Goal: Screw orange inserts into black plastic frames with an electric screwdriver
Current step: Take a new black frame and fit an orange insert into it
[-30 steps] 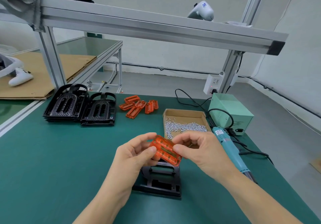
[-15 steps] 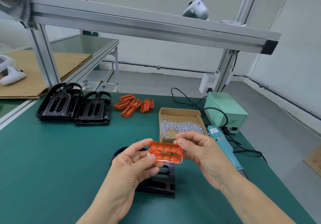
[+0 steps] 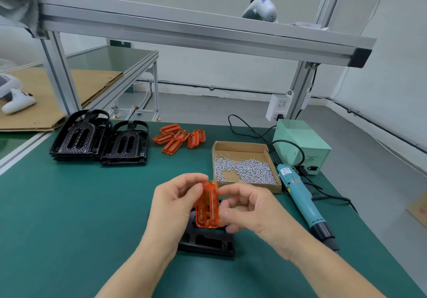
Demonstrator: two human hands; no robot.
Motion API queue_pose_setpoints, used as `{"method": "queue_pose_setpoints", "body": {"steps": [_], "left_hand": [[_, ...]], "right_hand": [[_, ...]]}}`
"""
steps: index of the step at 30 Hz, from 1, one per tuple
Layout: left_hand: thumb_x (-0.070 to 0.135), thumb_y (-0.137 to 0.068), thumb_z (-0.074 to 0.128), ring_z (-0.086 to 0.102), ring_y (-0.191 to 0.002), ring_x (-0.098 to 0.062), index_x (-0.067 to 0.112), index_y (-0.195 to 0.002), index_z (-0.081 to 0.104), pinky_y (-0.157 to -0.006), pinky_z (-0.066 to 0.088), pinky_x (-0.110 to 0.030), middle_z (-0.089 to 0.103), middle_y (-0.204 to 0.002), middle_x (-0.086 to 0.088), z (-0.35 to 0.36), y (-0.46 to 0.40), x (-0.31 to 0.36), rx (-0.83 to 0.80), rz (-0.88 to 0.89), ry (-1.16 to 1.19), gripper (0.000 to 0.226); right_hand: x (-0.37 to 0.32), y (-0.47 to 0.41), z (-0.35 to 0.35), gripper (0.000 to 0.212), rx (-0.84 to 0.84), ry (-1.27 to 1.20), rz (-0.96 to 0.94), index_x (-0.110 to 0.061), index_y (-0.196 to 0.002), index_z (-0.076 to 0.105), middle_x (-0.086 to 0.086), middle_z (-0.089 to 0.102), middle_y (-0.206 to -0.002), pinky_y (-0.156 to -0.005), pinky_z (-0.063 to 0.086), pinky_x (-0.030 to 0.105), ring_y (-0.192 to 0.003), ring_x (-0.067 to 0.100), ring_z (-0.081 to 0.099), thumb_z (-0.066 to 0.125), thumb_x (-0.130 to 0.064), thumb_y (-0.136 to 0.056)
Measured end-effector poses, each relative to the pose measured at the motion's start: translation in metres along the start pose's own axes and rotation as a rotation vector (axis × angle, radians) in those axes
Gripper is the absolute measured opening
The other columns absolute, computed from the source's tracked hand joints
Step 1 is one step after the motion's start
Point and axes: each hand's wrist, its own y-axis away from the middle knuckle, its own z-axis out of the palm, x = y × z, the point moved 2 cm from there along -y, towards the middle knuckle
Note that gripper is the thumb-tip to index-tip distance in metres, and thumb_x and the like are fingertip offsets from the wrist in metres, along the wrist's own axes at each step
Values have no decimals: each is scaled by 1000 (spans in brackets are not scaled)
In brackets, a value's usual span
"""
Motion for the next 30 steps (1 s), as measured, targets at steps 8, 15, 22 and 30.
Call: {"method": "queue_pose_setpoints", "body": {"steps": [8,15,22,30], "left_hand": [[3,-83,69,67,-75,-14,27,-93,60,-78,53,-34,74,-85,-1,-6,-26,8,-353,85,-307,28],[60,-56,79,29,-130,12,55,-123,44,-111,24,-26,40,-132,38,-35,-28,-6,-504,11,-655,76],[76,-50,65,3,-140,-4,43,-147,13,-113,4,-30,10,-153,22,-42,-18,-33,-488,133,-1291,114],[87,-44,37,25,-115,6,45,-125,45,-92,8,-19,40,-116,31,-13,-2,-23,-205,353,-1113,92]], "right_hand": [[-7,-15,-1,7,120,178,-50,-12,-85,69,1,67,-69,-49,50,23,-59,10,60,66,-7,-89],[15,-14,-15,17,297,93,81,-10,-88,67,1,66,-59,-48,51,23,-51,11,61,56,3,-91],[38,-8,-15,20,523,159,85,-13,-82,67,4,67,-59,-49,52,22,-53,12,65,56,3,-87],[39,-19,1,23,653,286,-11,-22,-77,65,-3,66,-59,-57,58,34,-55,15,66,57,-2,-85]]}}
